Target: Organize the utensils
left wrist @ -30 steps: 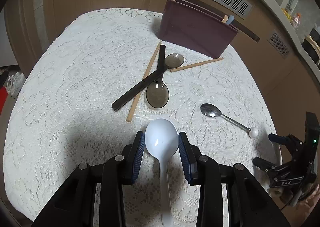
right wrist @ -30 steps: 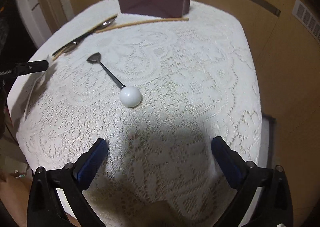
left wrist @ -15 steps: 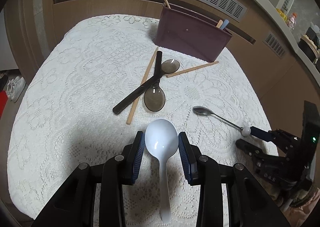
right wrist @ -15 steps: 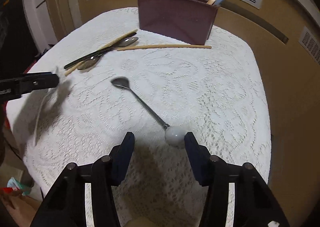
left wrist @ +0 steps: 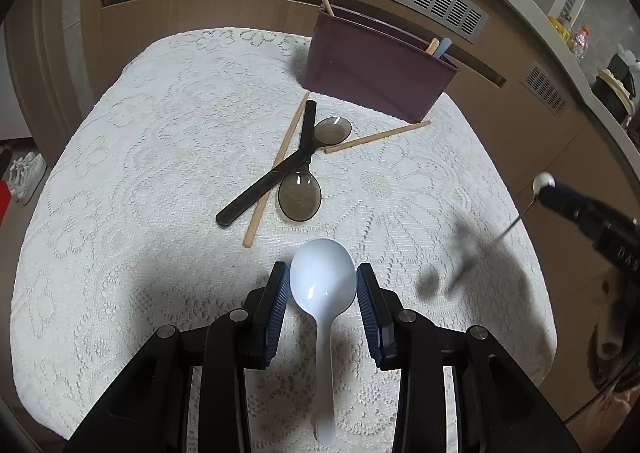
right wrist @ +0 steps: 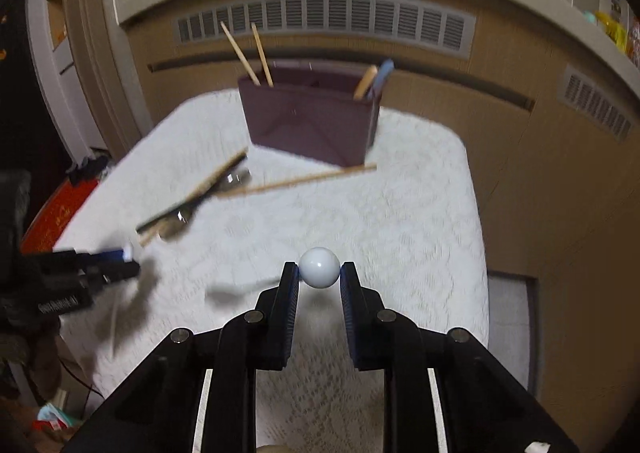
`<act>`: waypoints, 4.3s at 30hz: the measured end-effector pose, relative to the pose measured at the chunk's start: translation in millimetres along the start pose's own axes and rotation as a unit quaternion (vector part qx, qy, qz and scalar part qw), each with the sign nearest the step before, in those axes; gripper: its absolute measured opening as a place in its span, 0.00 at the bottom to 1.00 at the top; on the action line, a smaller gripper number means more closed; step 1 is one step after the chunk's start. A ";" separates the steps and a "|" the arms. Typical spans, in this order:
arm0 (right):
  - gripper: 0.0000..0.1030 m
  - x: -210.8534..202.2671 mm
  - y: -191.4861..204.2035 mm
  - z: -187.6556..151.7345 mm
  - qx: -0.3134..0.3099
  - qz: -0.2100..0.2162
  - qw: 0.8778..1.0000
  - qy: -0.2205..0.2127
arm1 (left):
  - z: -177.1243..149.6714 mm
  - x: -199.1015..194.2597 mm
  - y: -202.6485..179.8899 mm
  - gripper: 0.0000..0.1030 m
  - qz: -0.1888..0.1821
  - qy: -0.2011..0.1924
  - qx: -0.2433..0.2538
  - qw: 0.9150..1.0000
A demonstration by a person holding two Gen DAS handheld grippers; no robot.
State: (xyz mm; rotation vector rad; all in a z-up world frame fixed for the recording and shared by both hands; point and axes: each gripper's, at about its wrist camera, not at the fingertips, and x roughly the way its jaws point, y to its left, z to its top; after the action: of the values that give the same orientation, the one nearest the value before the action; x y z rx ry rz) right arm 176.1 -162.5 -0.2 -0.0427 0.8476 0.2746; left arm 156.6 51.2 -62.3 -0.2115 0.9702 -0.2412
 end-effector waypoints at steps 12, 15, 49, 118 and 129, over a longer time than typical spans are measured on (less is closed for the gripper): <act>0.19 77.1 55.3 9.2 -0.021 0.052 0.998 0.040 | -0.3 -8.1 15.7 0.35 0.006 -0.014 -0.017 1.000; 0.20 97.9 57.1 10.0 -0.001 0.042 0.998 0.053 | -0.5 -7.8 20.8 0.35 0.003 -0.018 -0.022 1.000; 0.20 -10.5 37.6 18.6 0.002 -0.060 0.996 -0.068 | 9.3 -26.8 -6.2 0.34 -0.012 -0.059 0.014 0.998; 0.11 145.0 34.1 47.1 0.072 -0.050 0.992 0.094 | 42.7 23.9 64.2 0.57 0.023 -0.018 -0.034 0.999; 0.03 86.4 5.4 5.3 0.070 -0.037 0.991 0.103 | 63.9 56.5 16.9 0.57 -0.012 0.024 0.063 0.998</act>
State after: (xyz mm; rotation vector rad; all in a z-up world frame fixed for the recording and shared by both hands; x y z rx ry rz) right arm 232.9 -137.4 -60.6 0.0297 1.0667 0.1412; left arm 242.4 55.0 -76.5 -0.1018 0.9976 -0.3300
